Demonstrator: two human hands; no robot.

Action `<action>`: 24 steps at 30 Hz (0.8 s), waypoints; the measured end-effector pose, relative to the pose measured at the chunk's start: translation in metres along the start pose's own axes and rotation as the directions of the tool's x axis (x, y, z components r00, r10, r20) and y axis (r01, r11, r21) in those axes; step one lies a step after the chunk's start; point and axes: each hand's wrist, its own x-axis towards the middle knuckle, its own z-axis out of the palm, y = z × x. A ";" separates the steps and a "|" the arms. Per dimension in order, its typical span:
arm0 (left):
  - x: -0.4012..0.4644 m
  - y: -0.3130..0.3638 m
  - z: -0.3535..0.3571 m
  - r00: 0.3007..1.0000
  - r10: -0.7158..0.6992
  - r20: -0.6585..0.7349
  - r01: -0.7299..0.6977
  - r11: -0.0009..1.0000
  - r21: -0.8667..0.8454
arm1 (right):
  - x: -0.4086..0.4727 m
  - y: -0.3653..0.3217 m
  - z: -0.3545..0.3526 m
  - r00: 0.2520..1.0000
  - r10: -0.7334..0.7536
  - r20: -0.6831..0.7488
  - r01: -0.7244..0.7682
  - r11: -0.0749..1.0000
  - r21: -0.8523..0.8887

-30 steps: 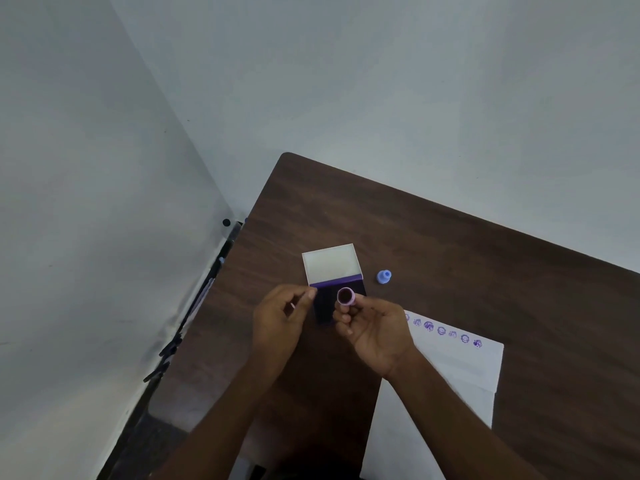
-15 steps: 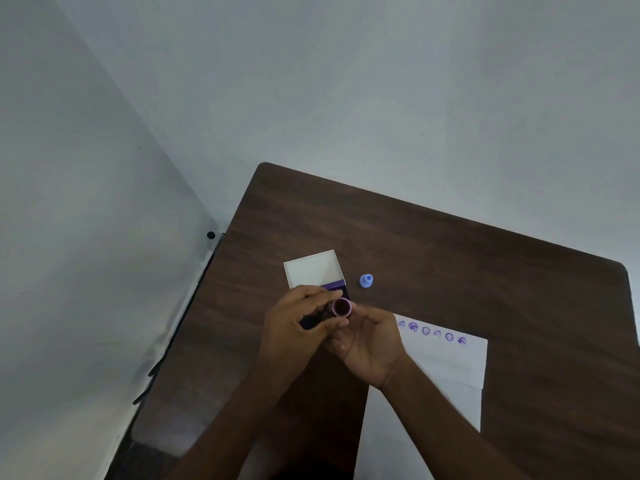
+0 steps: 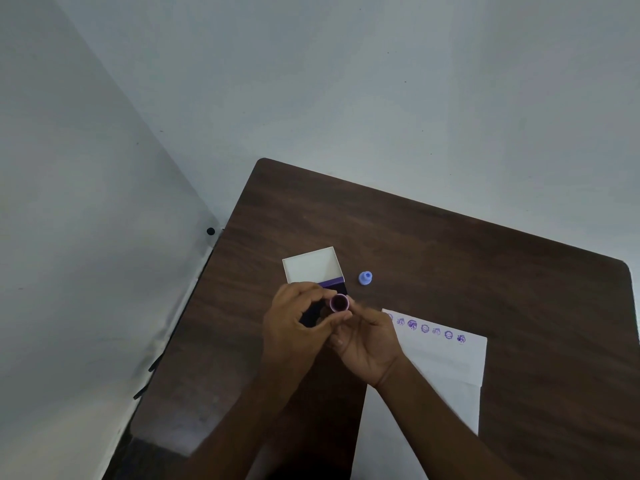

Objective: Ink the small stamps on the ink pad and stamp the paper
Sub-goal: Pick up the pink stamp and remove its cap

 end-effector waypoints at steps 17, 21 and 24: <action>0.020 -0.047 0.007 0.987 -0.012 0.162 0.008 1.000 0.022 | 0.017 -0.019 -0.022 0.962 -0.220 -0.159 0.126 0.881 -0.457; 0.027 -0.077 0.015 0.968 -0.109 0.227 0.037 0.954 0.298 | 0.028 -0.022 -0.025 0.797 -0.557 -0.234 -0.094 0.270 -0.958; 0.033 -0.089 0.022 0.958 -0.102 0.268 -0.032 0.891 0.453 | 0.042 -0.018 -0.033 0.799 -0.601 -0.031 -0.181 -0.191 -0.965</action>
